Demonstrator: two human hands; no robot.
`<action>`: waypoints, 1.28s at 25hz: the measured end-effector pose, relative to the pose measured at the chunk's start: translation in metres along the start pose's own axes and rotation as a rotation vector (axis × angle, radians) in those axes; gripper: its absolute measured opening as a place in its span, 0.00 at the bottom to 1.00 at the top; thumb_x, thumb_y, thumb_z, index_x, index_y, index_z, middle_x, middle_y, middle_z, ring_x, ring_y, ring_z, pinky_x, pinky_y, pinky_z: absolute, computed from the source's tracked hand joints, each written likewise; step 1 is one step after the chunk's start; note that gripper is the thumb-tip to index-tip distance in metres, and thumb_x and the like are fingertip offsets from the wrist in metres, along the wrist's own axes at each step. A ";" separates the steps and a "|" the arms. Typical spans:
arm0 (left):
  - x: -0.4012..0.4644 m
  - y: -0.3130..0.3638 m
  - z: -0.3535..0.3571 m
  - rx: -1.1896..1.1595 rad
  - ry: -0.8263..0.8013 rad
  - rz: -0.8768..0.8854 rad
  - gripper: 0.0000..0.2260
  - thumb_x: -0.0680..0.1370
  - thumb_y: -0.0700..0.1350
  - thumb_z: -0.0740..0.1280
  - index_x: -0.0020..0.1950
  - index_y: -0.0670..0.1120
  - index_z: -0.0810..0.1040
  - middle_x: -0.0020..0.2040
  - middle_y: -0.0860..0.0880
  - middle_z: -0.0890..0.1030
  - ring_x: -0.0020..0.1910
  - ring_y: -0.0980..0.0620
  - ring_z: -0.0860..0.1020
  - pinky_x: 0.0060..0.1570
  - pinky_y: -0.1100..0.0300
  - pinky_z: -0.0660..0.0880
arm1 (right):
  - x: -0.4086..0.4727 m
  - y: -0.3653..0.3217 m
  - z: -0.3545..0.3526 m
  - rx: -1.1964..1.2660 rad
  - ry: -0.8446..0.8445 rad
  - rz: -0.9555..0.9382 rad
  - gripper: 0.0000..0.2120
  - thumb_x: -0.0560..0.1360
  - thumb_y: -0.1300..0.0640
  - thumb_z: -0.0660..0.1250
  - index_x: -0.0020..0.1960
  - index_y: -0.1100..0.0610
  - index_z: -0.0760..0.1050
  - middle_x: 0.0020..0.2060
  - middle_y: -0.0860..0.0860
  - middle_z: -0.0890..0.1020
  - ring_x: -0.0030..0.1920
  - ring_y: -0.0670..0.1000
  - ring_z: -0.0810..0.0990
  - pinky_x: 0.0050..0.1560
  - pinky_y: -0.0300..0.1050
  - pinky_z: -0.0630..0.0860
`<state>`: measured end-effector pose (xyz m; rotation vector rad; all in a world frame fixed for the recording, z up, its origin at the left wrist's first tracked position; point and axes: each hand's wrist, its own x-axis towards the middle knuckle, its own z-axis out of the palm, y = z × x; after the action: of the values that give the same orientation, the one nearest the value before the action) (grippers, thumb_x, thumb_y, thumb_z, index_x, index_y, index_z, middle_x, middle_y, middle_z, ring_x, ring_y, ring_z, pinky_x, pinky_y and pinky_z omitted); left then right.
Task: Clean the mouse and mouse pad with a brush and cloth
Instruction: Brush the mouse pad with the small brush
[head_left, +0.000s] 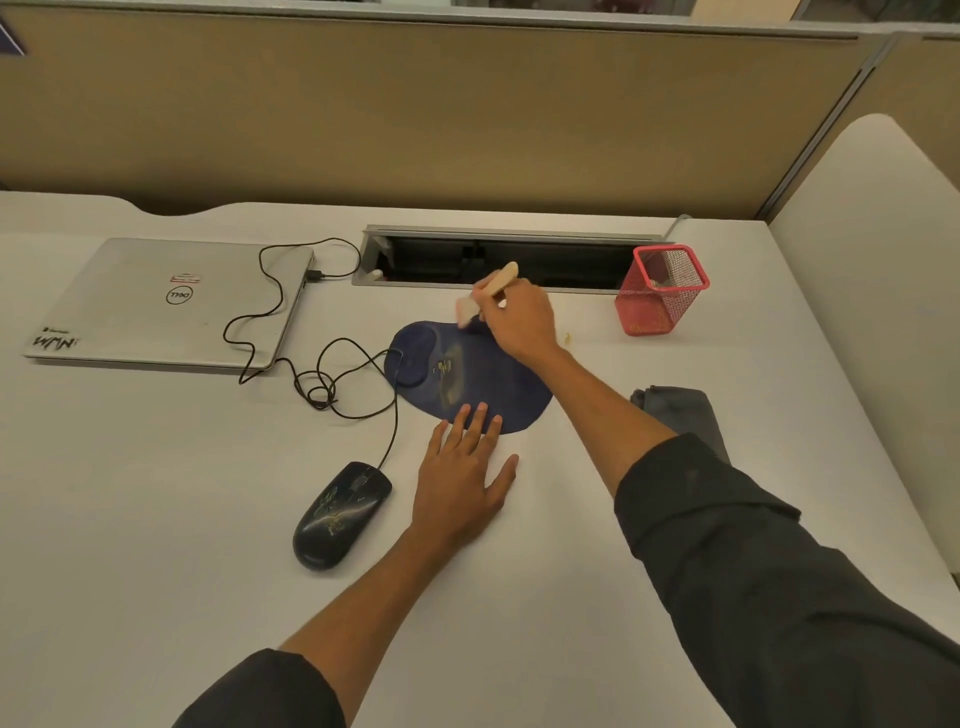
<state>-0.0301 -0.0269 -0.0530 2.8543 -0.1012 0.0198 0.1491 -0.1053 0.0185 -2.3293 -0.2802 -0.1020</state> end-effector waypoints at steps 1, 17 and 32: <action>0.000 0.000 0.000 -0.001 -0.008 0.002 0.28 0.80 0.62 0.47 0.78 0.52 0.52 0.79 0.51 0.52 0.78 0.52 0.45 0.74 0.54 0.41 | 0.001 0.003 0.005 0.022 -0.046 0.044 0.14 0.79 0.49 0.61 0.52 0.58 0.79 0.46 0.54 0.83 0.45 0.52 0.80 0.49 0.46 0.76; -0.003 0.002 -0.004 -0.002 0.013 0.023 0.28 0.81 0.61 0.49 0.77 0.50 0.56 0.78 0.49 0.56 0.78 0.50 0.49 0.74 0.54 0.43 | -0.035 0.051 -0.038 -0.102 0.021 0.126 0.12 0.78 0.50 0.62 0.51 0.57 0.80 0.45 0.54 0.84 0.45 0.54 0.81 0.51 0.53 0.77; -0.008 0.006 -0.010 0.060 0.054 0.002 0.27 0.81 0.59 0.49 0.75 0.46 0.62 0.76 0.48 0.62 0.76 0.52 0.58 0.74 0.54 0.47 | -0.047 0.039 -0.057 -0.337 0.046 -0.041 0.12 0.78 0.51 0.62 0.52 0.56 0.80 0.43 0.55 0.83 0.44 0.52 0.79 0.50 0.47 0.72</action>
<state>-0.0381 -0.0291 -0.0423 2.9113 -0.0932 0.1020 0.1130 -0.1808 0.0238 -2.6508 -0.3065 -0.2385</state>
